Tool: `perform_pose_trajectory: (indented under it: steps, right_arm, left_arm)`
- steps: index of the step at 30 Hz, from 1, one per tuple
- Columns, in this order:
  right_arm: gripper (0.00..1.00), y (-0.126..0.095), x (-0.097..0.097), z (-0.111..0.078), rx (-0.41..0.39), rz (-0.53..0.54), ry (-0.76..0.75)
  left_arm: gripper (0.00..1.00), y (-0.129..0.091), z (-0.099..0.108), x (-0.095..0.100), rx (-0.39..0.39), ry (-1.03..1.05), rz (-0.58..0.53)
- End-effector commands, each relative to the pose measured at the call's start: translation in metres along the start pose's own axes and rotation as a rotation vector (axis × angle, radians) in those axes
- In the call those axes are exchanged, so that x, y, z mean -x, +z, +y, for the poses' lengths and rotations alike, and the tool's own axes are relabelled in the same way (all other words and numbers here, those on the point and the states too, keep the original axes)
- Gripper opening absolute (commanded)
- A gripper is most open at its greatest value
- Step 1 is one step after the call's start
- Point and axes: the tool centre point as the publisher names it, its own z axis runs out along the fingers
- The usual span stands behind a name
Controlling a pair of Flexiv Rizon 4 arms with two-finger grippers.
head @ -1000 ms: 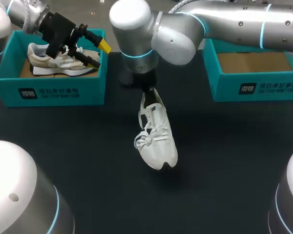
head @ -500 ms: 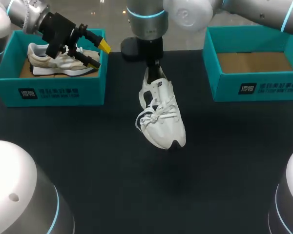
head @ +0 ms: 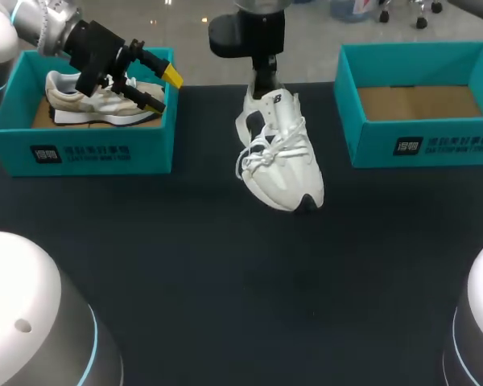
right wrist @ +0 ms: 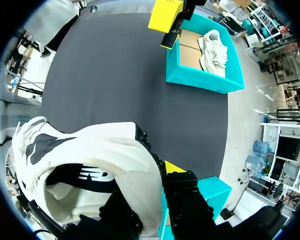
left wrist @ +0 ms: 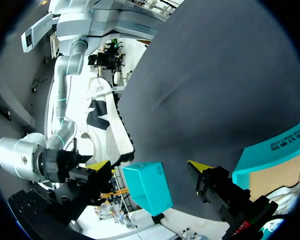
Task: Take the shoe out of the shoebox, open the shoe tongue, remove and reinsert the insole, then place the shoe into the shoebox
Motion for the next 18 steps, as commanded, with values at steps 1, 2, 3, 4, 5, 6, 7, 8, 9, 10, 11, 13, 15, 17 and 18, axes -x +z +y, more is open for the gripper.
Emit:
perform_pose_trajectory:
  steps: [1, 2, 3, 4, 5, 6, 7, 8, 9, 10, 11, 13, 15, 17, 18]
  right_arm:
    - [0.00, -0.001, -0.001, -0.001, 0.001, -0.001, 0.000]
    - [0.00, -0.001, -0.001, -0.001, 0.001, -0.001, 0.000]
    - [0.00, -0.001, -0.001, -0.001, 0.001, -0.001, 0.000]
    - [0.00, -0.001, -0.001, -0.001, 0.001, -0.001, 0.000]
    - [0.00, -0.001, -0.001, -0.001, 0.001, -0.001, 0.000]
    - [0.00, -0.001, -0.001, -0.001, 0.001, -0.001, 0.000]
    - [0.00, -0.001, -0.001, -0.001, 0.001, -0.001, 0.000]
    - [0.00, 0.000, 0.003, -0.010, 0.038, 0.006, -0.007]
    - [0.00, 0.002, 0.006, -0.018, 0.038, 0.004, -0.019]
    - [0.00, 0.005, 0.010, -0.028, 0.039, -0.010, -0.049]
    - [0.00, 0.007, 0.016, -0.037, 0.038, -0.009, -0.055]
    - [0.00, 0.009, 0.026, -0.054, 0.054, -0.029, -0.080]
    - [0.00, 0.011, 0.035, -0.069, 0.004, -0.062, -0.112]
    - [0.00, 0.010, 0.041, -0.084, 0.014, -0.065, -0.136]
    - [0.00, 0.010, 0.045, -0.091, 0.013, -0.069, -0.142]
  left_arm:
    - [1.00, -0.001, 0.000, 0.000, -0.001, 0.000, 0.003]
    - [1.00, -0.001, 0.000, 0.000, -0.001, 0.000, 0.003]
    - [1.00, -0.001, 0.000, 0.000, -0.001, 0.000, 0.003]
    - [1.00, -0.001, 0.000, 0.000, -0.001, 0.000, 0.003]
    - [1.00, -0.001, 0.000, 0.000, -0.001, 0.000, 0.003]
    - [1.00, -0.001, 0.000, 0.000, -0.001, 0.000, 0.003]
    - [1.00, -0.001, 0.000, 0.000, -0.001, 0.000, 0.003]
    - [1.00, -0.001, 0.000, 0.000, -0.001, 0.000, 0.003]
    - [1.00, -0.001, 0.000, 0.000, -0.001, 0.000, 0.003]
    - [1.00, -0.001, 0.000, 0.000, -0.001, 0.000, 0.003]
    - [1.00, -0.001, 0.000, 0.000, -0.001, 0.000, 0.003]
    - [1.00, -0.001, 0.000, 0.000, -0.001, 0.000, 0.003]
    - [1.00, -0.001, 0.000, 0.000, -0.001, 0.000, 0.003]
    - [1.00, -0.001, 0.000, 0.000, -0.001, 0.000, 0.003]
    - [1.00, -0.001, 0.000, 0.000, -0.001, 0.000, 0.003]
